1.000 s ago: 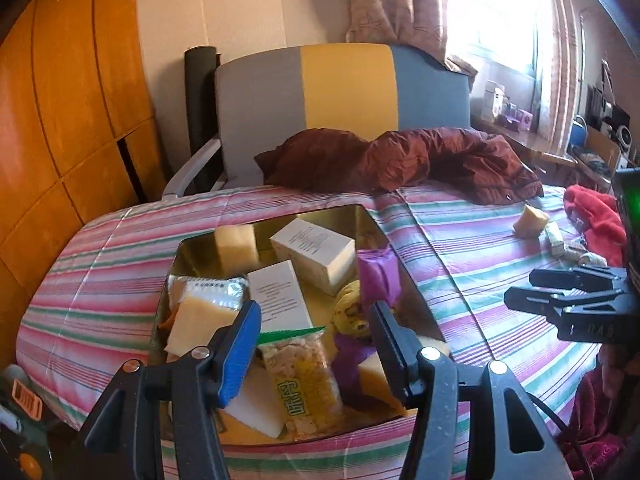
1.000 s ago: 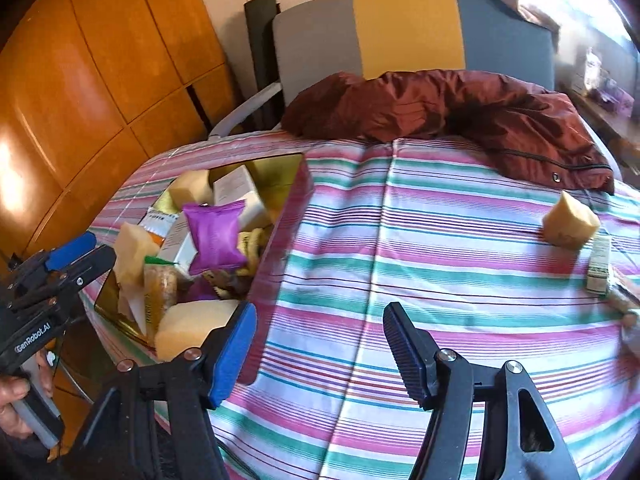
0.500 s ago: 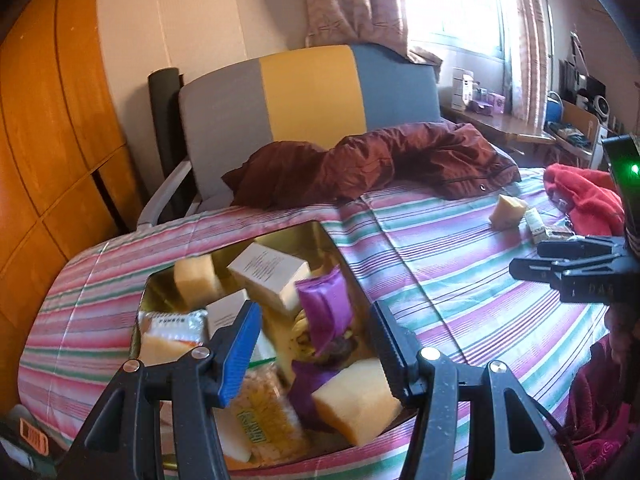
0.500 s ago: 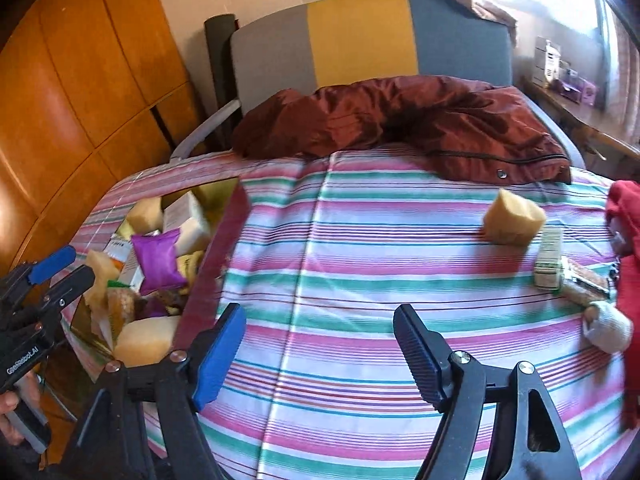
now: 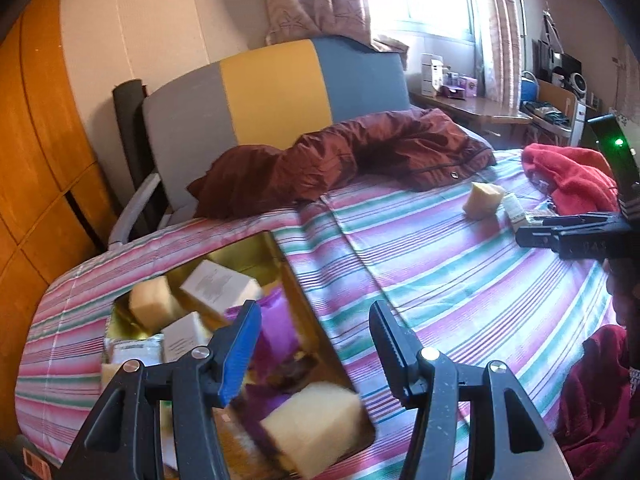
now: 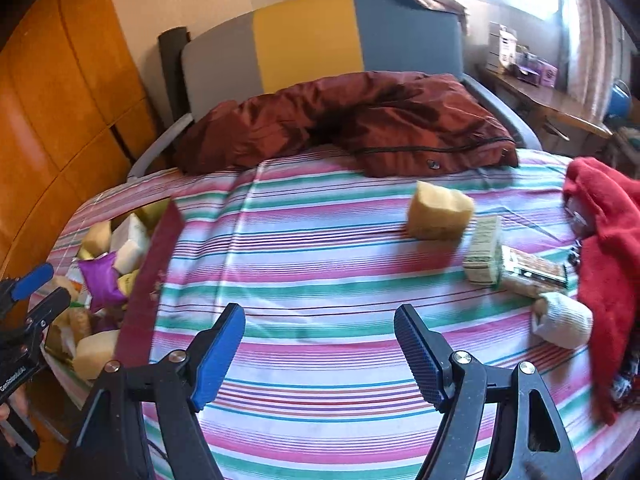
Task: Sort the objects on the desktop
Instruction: 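Move both tools back toward the remaining items on the sheet, then grasp the white knit ball with the right tool while the left tool grasps the green-white box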
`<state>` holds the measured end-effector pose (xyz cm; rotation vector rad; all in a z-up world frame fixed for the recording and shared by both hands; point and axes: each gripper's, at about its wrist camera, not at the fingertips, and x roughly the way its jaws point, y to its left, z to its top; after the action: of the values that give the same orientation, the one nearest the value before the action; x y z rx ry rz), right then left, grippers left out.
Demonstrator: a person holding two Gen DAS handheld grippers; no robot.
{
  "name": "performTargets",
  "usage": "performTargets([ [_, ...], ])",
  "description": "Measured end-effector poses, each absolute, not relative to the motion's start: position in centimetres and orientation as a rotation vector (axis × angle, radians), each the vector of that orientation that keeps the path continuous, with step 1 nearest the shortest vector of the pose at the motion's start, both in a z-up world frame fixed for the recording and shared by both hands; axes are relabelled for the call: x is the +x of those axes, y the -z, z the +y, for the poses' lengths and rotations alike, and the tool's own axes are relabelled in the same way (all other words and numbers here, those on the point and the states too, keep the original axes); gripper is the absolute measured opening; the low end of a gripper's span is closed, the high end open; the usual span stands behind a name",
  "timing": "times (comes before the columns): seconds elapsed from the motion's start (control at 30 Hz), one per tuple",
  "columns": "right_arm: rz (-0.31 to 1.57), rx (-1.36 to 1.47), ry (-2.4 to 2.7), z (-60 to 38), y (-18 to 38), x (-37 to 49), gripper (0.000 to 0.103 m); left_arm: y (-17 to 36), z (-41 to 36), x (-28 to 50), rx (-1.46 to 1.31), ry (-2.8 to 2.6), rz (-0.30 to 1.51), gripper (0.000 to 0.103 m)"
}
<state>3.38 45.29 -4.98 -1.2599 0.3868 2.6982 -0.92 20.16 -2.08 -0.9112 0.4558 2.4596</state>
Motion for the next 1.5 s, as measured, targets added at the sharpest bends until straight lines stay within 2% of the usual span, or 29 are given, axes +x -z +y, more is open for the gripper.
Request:
performTargets([
  [0.4, 0.576, -1.111, -2.362, 58.9, 6.4, 7.4, 0.078, 3.4, 25.2, -1.1, -0.931, -2.327, 0.469, 0.057],
  [0.5, 0.627, -1.082, -2.263, 62.5, 7.3, 8.7, 0.080, 3.8, 26.5, -1.2, -0.945, -2.296, 0.469, 0.057],
  [0.7, 0.726, -1.097, -2.168, 65.7, 9.8, 9.5, 0.081, 4.6, 29.2, -1.5, -0.987, -2.226, 0.452, 0.057],
  [0.8, 0.650, -1.146, -2.176, 65.6, 10.3, 8.8, 0.081, 4.9, 30.6, -1.8, -1.010, -2.187, 0.440, 0.057],
  [0.9, 0.659, -1.177, -2.184, 65.7, 10.9, 8.3, 0.090, 5.3, 31.9, -1.9, -1.022, -2.159, 0.440, 0.057],
  [1.2, 0.669, -1.216, -2.153, 66.3, 12.4, 7.1, 0.091, 6.5, 35.0, -2.1, -1.049, -2.092, 0.447, 0.057],
  [1.27, 0.636, -1.230, -2.146, 66.1, 12.6, 6.8, 0.090, 6.7, 35.4, -2.0, -1.042, -2.091, 0.465, 0.057],
  [1.33, 0.617, -1.254, -2.148, 66.0, 12.8, 6.7, 0.080, 7.0, 35.9, -1.9, -1.032, -2.093, 0.492, 0.057],
  [1.5, 0.569, -1.269, -2.146, 66.0, 12.8, 6.6, 0.075, 7.3, 37.0, -2.0, -1.017, -2.094, 0.529, 0.057],
])
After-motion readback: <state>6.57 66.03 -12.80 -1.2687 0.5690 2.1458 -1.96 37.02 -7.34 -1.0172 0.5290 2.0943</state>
